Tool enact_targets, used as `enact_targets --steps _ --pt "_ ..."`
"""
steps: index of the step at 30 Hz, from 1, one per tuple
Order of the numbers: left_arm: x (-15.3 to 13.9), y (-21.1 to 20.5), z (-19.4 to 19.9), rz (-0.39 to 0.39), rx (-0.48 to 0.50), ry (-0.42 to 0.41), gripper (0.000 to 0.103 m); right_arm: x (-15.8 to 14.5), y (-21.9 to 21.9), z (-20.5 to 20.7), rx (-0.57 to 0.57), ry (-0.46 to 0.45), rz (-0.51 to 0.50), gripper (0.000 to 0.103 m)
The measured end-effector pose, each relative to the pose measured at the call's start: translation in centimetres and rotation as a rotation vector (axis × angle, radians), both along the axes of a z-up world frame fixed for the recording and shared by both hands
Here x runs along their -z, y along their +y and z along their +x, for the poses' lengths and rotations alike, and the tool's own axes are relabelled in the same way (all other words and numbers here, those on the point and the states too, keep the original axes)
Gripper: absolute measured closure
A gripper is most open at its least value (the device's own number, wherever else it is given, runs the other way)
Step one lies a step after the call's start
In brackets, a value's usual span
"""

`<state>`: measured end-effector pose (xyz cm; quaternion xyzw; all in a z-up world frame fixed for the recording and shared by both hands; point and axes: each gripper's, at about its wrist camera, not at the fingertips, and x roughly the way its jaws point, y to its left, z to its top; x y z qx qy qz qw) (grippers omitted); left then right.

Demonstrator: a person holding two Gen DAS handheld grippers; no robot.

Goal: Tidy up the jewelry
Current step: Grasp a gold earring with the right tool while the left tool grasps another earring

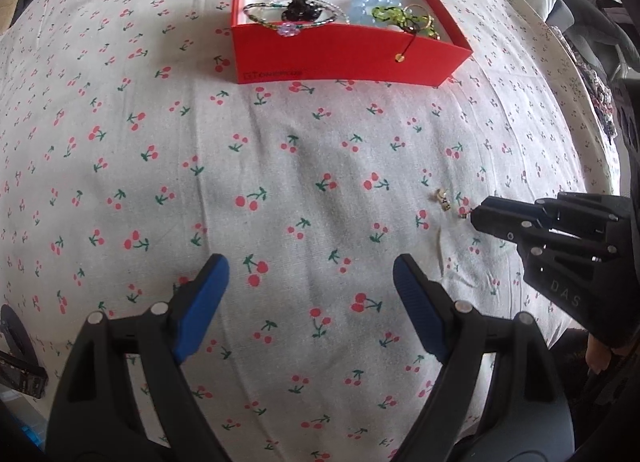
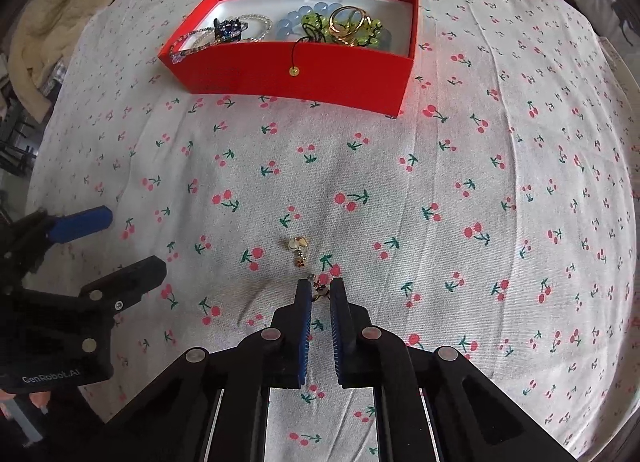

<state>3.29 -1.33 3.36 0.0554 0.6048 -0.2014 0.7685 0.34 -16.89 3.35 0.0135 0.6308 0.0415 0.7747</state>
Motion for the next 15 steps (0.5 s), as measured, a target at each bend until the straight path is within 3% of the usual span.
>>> enact_targets --steps 2,10,15 --pt "-0.2 -1.1 -0.2 -0.014 0.022 -0.003 0.025 -0.5 -1.1 0.2 0.021 -0.008 0.015 0.094" --pt "-0.1 -6.0 -0.6 -0.060 0.105 0.003 0.061 -1.5 -4.1 0.1 0.073 -0.020 0.049 0.094" --pt "0.3 -8.2 -0.6 -0.064 0.116 0.011 0.073 -1.7 -4.4 0.0 0.072 -0.022 0.057 0.094"
